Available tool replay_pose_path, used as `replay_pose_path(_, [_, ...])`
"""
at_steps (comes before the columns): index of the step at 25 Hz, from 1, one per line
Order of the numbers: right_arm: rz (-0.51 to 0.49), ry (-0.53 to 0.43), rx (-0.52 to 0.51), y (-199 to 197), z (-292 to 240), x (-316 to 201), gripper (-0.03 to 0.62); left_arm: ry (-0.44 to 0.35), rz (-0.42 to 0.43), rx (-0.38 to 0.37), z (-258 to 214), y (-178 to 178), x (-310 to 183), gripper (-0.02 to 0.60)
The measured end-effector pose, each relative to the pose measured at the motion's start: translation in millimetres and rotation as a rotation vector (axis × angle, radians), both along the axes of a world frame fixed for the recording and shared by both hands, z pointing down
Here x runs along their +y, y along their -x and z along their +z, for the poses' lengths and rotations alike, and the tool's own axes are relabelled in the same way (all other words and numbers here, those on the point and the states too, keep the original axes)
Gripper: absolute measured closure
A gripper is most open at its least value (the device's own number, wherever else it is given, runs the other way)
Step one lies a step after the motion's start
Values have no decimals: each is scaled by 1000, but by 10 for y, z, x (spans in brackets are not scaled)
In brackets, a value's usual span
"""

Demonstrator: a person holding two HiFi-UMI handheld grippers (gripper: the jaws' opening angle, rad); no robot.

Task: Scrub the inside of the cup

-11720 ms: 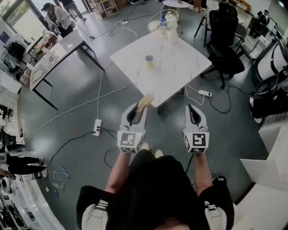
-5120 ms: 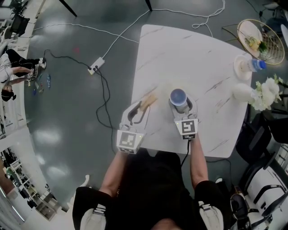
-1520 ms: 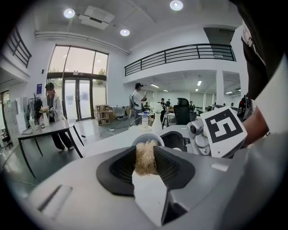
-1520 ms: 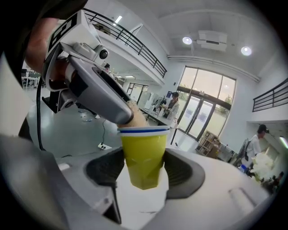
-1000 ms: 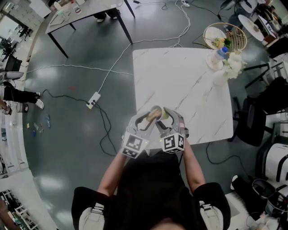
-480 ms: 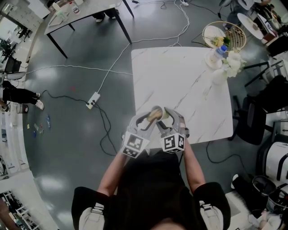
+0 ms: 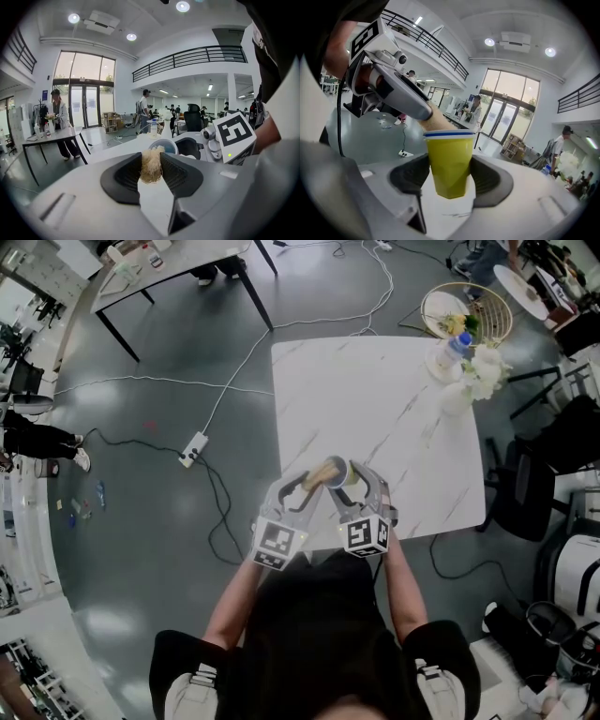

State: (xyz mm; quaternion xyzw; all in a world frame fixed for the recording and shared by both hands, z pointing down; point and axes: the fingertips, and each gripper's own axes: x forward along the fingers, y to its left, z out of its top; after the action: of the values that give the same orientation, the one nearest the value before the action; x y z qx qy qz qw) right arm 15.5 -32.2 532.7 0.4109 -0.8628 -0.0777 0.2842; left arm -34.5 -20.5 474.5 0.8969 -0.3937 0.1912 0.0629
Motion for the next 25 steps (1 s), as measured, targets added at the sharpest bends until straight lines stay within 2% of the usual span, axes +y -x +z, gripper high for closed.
replay_pose_path(11, [92,28,-80,-305,24,-215,315,-43,-82,83,-121,63,-163,451])
replay_pose_path(19, [179,94,-181,-586,305,-394,315,21,-142,117,84,90,-322,451])
replay_pose_path(25, [239,80,-226,-840,394,-586,315,52,-154,126,255,-25,-508,451])
